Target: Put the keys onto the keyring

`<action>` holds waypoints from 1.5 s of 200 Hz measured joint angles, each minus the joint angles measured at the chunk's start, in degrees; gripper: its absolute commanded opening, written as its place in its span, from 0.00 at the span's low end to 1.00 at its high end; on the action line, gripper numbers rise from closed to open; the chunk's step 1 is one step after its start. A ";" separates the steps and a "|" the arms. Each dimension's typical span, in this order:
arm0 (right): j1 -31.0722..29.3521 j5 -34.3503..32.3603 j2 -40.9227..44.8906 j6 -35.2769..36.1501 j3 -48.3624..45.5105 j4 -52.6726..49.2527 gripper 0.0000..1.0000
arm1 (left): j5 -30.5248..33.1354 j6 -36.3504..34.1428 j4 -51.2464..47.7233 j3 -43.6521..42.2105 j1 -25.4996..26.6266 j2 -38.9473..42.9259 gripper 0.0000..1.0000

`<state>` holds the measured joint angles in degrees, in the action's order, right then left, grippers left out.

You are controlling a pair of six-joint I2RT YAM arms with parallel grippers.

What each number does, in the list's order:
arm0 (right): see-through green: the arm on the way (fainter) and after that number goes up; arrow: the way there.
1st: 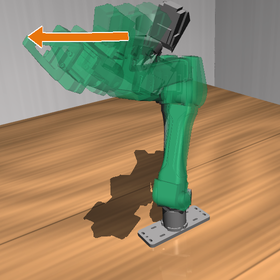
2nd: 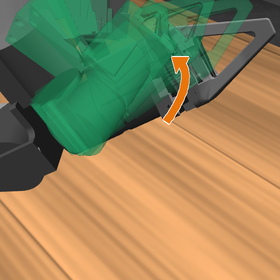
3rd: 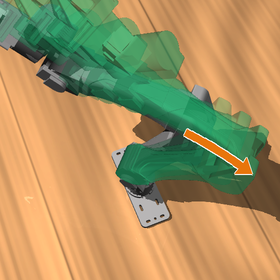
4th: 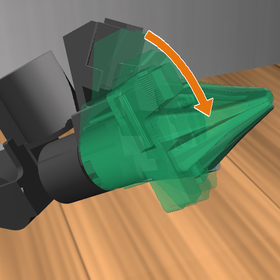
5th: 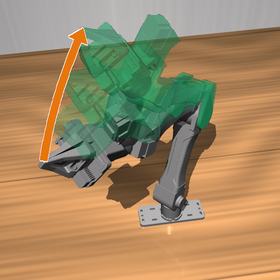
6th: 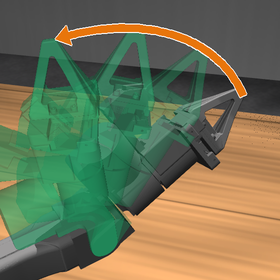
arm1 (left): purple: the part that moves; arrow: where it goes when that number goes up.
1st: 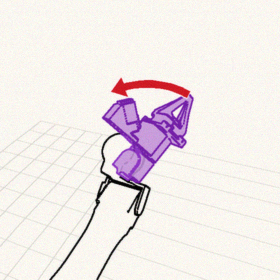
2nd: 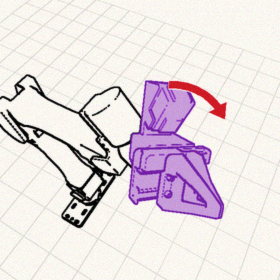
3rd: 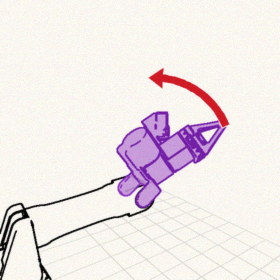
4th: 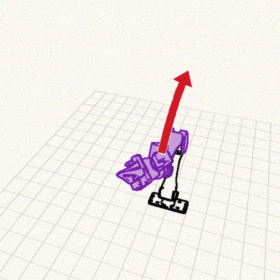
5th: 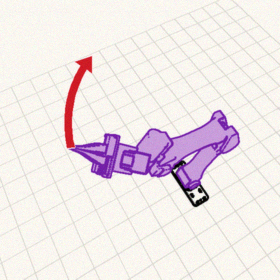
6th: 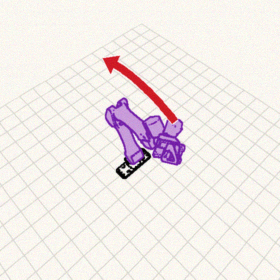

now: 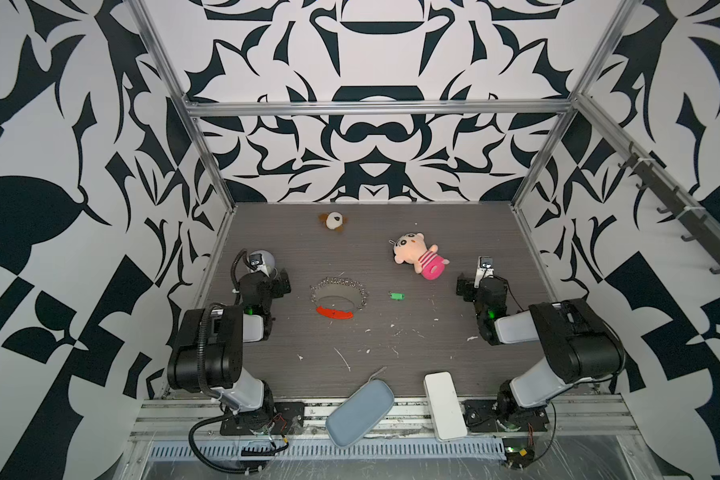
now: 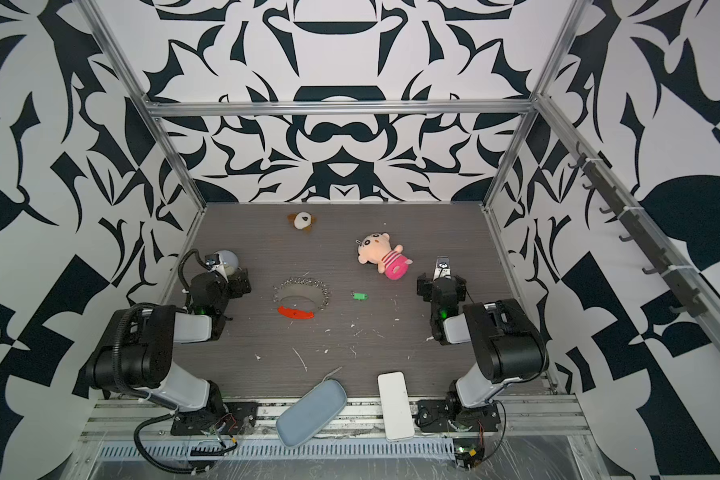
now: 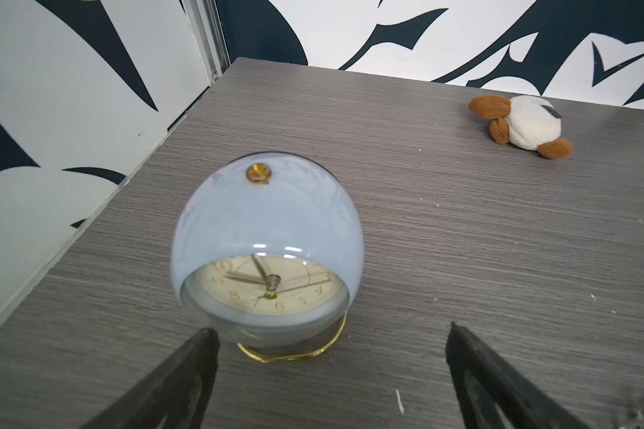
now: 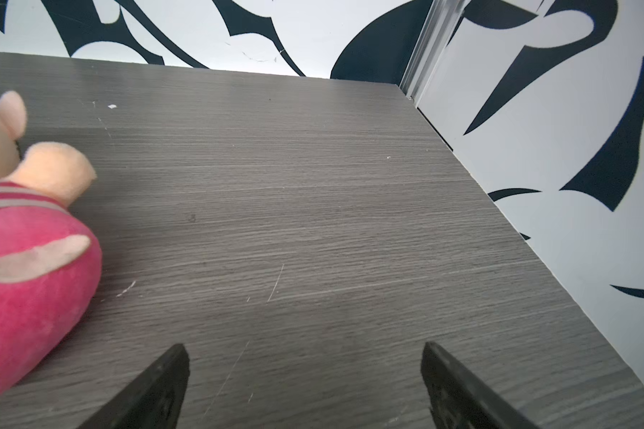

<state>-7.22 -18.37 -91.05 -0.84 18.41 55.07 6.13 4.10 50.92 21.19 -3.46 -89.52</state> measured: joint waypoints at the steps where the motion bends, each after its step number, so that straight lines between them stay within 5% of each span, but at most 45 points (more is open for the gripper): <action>1: 0.00 0.00 0.00 0.00 0.00 0.00 1.00 | 0.00 0.00 0.00 0.00 0.00 0.00 0.99; 300: 0.00 5.14 0.00 1.51 -1.09 2.16 1.00 | 0.00 0.22 0.00 0.00 0.00 0.00 0.99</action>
<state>-7.22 -13.23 -91.05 0.67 17.32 57.23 6.13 4.32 50.92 21.19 -3.46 -89.52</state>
